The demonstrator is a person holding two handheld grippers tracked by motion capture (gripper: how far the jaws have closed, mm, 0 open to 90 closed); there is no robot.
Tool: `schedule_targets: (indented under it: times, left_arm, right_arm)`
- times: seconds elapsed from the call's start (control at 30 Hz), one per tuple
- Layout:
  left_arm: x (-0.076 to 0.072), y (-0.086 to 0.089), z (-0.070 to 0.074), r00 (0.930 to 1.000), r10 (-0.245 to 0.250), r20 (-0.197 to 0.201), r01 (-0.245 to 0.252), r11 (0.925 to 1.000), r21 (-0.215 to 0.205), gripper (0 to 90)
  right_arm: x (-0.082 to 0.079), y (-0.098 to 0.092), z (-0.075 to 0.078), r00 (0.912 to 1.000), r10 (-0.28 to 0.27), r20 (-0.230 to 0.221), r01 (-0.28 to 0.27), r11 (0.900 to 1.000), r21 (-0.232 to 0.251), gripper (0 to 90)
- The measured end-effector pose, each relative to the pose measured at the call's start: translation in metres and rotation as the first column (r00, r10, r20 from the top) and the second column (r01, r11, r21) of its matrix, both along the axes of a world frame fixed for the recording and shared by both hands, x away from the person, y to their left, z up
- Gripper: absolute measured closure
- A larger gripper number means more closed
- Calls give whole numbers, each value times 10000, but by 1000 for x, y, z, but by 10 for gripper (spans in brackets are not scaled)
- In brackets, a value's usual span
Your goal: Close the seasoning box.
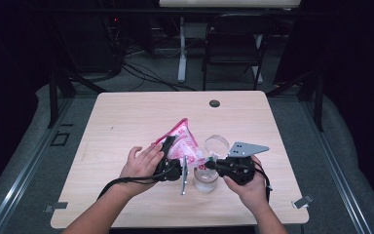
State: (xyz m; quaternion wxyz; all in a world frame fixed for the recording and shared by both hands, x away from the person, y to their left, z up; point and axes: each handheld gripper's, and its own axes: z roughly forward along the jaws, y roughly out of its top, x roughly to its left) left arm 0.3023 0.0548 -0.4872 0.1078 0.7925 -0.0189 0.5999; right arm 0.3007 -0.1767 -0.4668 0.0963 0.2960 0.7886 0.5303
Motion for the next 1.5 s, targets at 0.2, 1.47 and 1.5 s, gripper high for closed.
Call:
schedule_targets:
  times: [0.2,1.47,1.5]
  left_arm:
    - [-1,-1,0,10000,-24,51,24,10000,59,645]
    - [-1,-6,4,9997,-171,193,168,9997,187,647]
    - [-1,-6,4,9996,-173,202,169,9997,187,648]
  right_arm:
    - [0,-1,0,10000,6,4,-6,10000,-36,900]
    - [0,-5,-1,10000,-36,-14,36,10000,-53,900]
    - [0,-5,-1,10000,-35,-8,35,10000,-55,900]
